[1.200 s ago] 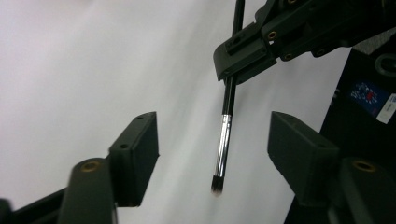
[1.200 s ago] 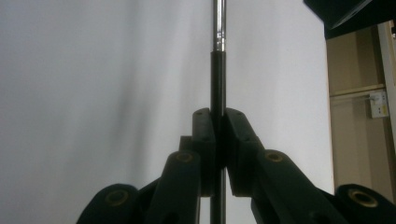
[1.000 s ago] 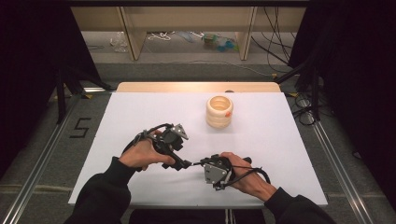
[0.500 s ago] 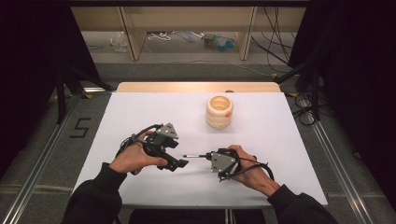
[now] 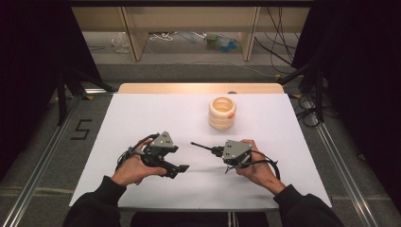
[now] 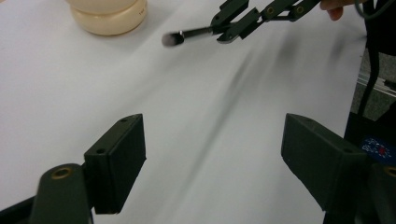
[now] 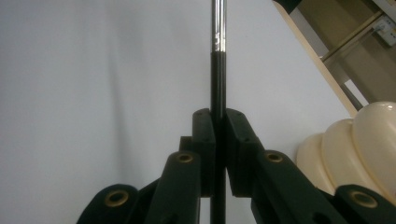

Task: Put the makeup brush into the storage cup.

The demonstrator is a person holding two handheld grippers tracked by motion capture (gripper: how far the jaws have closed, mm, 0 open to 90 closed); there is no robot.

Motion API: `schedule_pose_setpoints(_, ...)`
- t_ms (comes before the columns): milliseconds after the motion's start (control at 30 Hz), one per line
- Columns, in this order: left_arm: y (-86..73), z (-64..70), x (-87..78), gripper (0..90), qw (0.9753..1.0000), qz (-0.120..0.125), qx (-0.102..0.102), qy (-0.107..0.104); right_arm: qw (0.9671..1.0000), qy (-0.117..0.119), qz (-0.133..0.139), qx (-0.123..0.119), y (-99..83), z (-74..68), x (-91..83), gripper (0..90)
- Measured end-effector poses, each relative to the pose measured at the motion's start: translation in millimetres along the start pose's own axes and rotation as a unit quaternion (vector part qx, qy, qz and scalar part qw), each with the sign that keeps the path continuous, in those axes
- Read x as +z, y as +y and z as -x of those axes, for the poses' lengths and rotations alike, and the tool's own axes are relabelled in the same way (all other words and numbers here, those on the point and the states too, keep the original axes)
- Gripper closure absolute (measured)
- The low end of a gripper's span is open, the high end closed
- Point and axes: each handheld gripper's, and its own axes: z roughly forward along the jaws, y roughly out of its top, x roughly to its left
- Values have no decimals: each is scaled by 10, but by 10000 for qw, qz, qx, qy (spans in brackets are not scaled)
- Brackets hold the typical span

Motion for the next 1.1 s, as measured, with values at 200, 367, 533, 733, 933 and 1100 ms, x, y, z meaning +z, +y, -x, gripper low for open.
schedule_pose_setpoints(200,-108,21,10,222,9993,281,-218,76,9978,99,328,574,-32,61,-16,842)
schedule_pose_setpoints(367,-163,13,6,222,9985,482,-196,172,9941,173,523,935,-52,92,-29,842)
schedule_pose_setpoints(533,-221,24,13,222,9967,706,-285,291,9910,174,679,1139,-65,118,-36,842)
schedule_pose_setpoints(733,-257,36,1,218,9947,889,-280,442,9875,146,827,1336,-83,145,-46,842)
schedule_pose_setpoints(933,-290,47,-6,203,9931,977,-287,586,9838,137,951,1516,-99,169,-51,842)
schedule_pose_setpoints(1100,-312,67,14,203,9919,1053,-366,612,9806,127,1045,1654,-108,185,-55,842)
